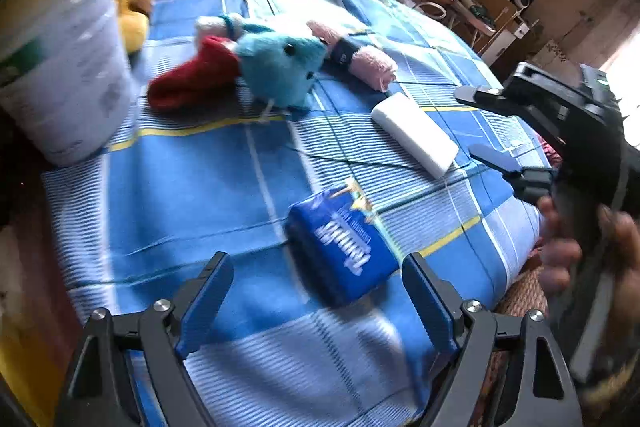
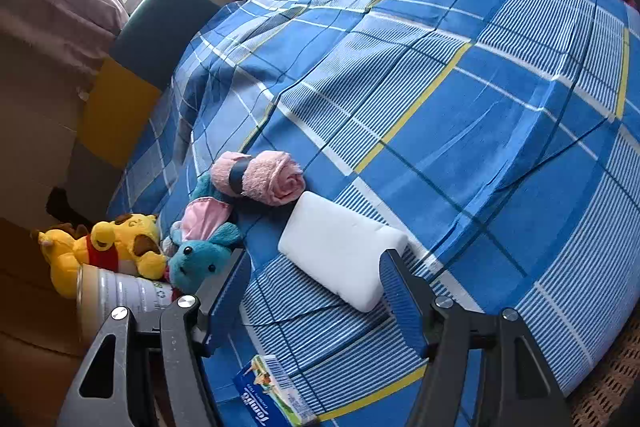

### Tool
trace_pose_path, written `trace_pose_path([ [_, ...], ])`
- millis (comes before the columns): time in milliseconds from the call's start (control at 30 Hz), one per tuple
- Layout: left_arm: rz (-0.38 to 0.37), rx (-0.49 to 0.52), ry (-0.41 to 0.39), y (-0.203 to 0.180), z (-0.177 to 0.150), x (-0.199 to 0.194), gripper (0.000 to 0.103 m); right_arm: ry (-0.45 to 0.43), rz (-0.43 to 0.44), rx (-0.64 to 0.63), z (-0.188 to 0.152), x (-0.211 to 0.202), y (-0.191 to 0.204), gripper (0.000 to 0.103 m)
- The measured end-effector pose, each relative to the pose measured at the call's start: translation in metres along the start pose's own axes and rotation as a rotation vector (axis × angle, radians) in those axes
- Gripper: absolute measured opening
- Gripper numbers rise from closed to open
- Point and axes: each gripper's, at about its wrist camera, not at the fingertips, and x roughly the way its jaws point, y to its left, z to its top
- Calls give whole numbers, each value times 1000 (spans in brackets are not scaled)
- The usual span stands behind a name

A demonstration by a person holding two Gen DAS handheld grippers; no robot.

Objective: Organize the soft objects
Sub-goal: 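Grasp the blue Tempo tissue pack with the left tool while the right tool approaches the white sponge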

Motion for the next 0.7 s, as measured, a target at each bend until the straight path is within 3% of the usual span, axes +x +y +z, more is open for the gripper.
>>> trace_pose_path([
  [100,-7,-32,35,-8,10,18,86,-1,15,7,0,0,-1,68],
  [233,52,-15,47,-18,16,39,87,5,37,17,1,1,-2,68],
  [300,86,28,50,-22,13,48,82,4,46,22,1,0,-2,68],
  [333,96,50,42,-23,10,50,74,2,47,23,1,0,-2,68],
  [467,76,140,0,-21,-5,37,63,9,48,31,2,1,-4,68],
  [567,65,166,-18,-10,-16,24,62,20,45,23,1,3,-3,68],
  [700,105,196,-43,11,-34,12,63,53,24,24,-1,10,-4,68],
])
